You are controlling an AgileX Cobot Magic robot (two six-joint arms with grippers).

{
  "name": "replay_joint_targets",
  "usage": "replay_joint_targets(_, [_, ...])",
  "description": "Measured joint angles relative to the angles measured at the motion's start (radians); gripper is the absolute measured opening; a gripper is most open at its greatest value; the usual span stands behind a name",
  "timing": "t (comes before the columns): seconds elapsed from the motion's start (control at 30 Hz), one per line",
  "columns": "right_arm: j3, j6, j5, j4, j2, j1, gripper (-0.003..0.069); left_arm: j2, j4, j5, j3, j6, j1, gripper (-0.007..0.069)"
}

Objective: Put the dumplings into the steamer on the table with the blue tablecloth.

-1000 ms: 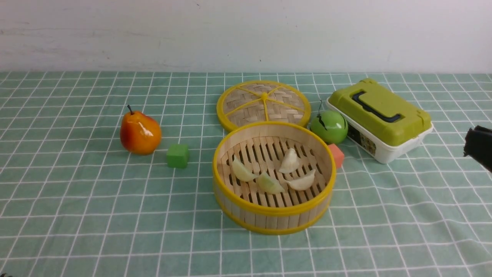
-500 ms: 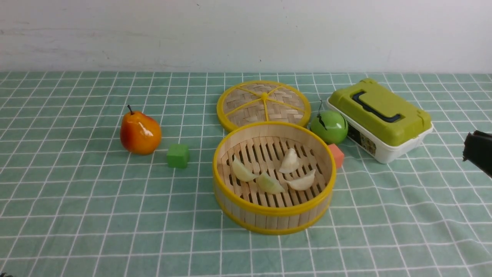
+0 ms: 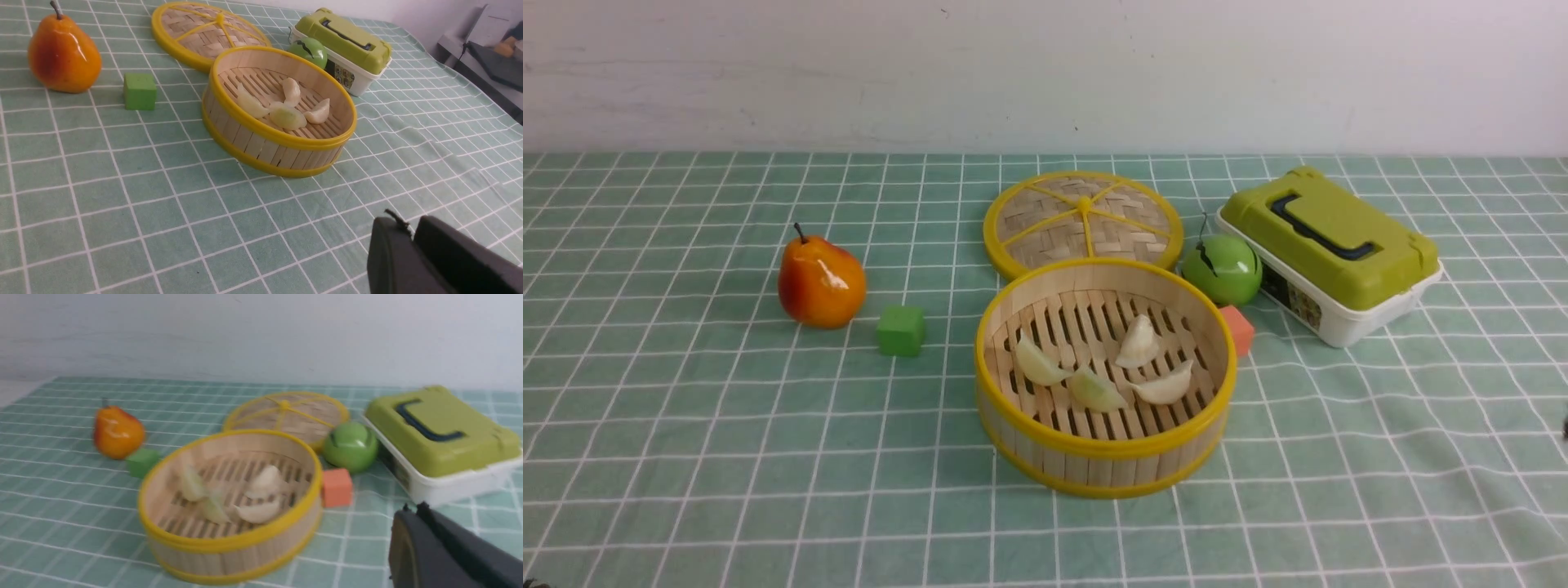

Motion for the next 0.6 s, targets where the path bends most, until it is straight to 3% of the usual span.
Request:
replay_joint_targets(0.27, [0.273,0.053,-0.004,-0.092,-0.293,-0.209,-0.0022,0.000,0.000,0.000,0.000,0.000,0.000,0.0078])
replay_joint_targets(0.43, [0.327,0.167,0.088,-0.151,-0.380,-0.242,-0.0022,0.000,0.000,0.000,0.000,0.000,0.000,0.0081])
replay_joint_targets(0.6, [0.327,0.166,0.194,-0.171,-0.389,-0.242,-0.0022,0.000,0.000,0.000,0.000,0.000,0.000,0.0086])
